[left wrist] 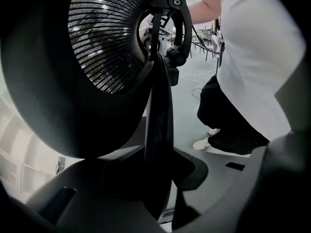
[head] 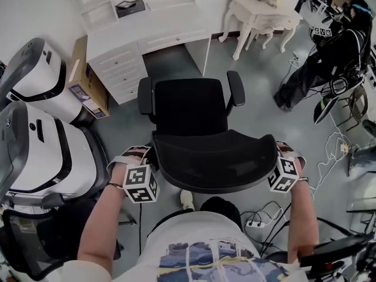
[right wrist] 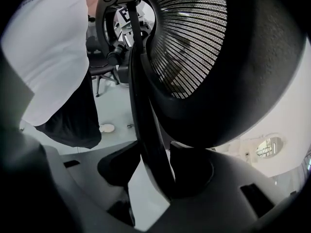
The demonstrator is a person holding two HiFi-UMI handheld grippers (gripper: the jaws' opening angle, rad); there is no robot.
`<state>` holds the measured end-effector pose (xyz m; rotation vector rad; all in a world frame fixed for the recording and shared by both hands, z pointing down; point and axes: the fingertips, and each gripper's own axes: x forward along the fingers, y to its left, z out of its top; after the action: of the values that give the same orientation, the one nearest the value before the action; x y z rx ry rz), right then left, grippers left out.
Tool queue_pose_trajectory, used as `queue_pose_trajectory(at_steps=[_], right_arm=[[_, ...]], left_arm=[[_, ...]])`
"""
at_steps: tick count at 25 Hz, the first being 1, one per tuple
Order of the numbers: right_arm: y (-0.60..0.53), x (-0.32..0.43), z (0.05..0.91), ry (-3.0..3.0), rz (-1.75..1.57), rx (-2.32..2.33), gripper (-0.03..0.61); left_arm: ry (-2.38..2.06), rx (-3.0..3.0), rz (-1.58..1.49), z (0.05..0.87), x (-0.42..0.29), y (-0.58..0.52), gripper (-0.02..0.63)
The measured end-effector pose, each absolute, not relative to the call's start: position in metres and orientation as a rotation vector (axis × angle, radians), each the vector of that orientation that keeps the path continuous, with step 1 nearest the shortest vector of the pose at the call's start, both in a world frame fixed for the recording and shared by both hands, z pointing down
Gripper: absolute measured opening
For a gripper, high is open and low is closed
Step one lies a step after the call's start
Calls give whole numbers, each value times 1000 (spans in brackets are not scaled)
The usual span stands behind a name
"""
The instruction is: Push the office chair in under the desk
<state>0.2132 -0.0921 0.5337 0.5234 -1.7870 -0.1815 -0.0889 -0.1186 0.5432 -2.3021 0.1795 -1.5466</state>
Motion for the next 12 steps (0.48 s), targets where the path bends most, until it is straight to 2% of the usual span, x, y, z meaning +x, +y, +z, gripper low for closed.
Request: queue_pose_trajectory(at_steps=[12], right_arm=[[-191,227,537,-1805,-218,495,213]], left_arm=[[241,-2301,-1570,546,-76,-199,123]])
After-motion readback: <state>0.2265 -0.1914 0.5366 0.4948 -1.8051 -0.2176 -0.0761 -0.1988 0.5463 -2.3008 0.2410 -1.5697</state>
